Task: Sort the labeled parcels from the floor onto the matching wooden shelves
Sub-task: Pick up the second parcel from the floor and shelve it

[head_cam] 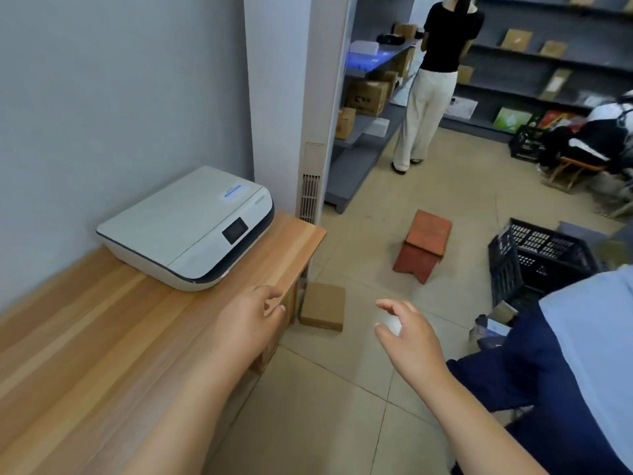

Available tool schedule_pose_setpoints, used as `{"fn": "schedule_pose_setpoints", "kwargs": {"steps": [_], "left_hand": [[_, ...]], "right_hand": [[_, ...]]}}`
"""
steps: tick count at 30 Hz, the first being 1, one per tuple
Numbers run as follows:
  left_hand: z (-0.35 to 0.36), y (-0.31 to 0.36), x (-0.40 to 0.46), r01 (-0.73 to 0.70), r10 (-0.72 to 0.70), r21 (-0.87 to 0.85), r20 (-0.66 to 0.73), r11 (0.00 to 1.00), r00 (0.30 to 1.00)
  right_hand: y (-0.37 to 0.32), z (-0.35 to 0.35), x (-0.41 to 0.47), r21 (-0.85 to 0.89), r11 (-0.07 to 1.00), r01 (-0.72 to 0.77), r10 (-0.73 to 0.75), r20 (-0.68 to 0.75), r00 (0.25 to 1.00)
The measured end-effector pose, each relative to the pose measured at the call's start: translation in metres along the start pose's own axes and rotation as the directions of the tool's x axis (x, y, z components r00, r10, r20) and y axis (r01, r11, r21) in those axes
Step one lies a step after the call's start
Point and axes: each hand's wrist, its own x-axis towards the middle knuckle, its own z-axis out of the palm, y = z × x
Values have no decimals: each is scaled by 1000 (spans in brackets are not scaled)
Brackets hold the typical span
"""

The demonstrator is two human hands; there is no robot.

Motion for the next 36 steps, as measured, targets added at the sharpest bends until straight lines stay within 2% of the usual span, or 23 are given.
{"fn": "schedule_pose_setpoints", "kwargs": {"steps": [8, 14, 24, 31, 36], "left_hand": [[54, 11, 102, -27, 43, -105, 149, 994, 988], [101, 34, 182, -8, 24, -79, 206, 997, 978], [184, 72, 304, 95, -77, -51, 283, 994, 956], [241, 56, 373, 211, -190, -3, 424, 977, 885], [294, 35, 435, 249, -200, -21, 529, 968, 825]], "right_hand": [[40, -5, 88, 5, 993, -117, 117, -58, 991], [82, -8, 179, 58, 989, -133, 136, -55, 989], [158, -16, 332, -25, 989, -144, 146, 87, 985], [193, 24, 415, -87, 978, -189, 206, 293, 934], [214, 55, 470, -92, 956, -278, 293, 345, 892]]}}
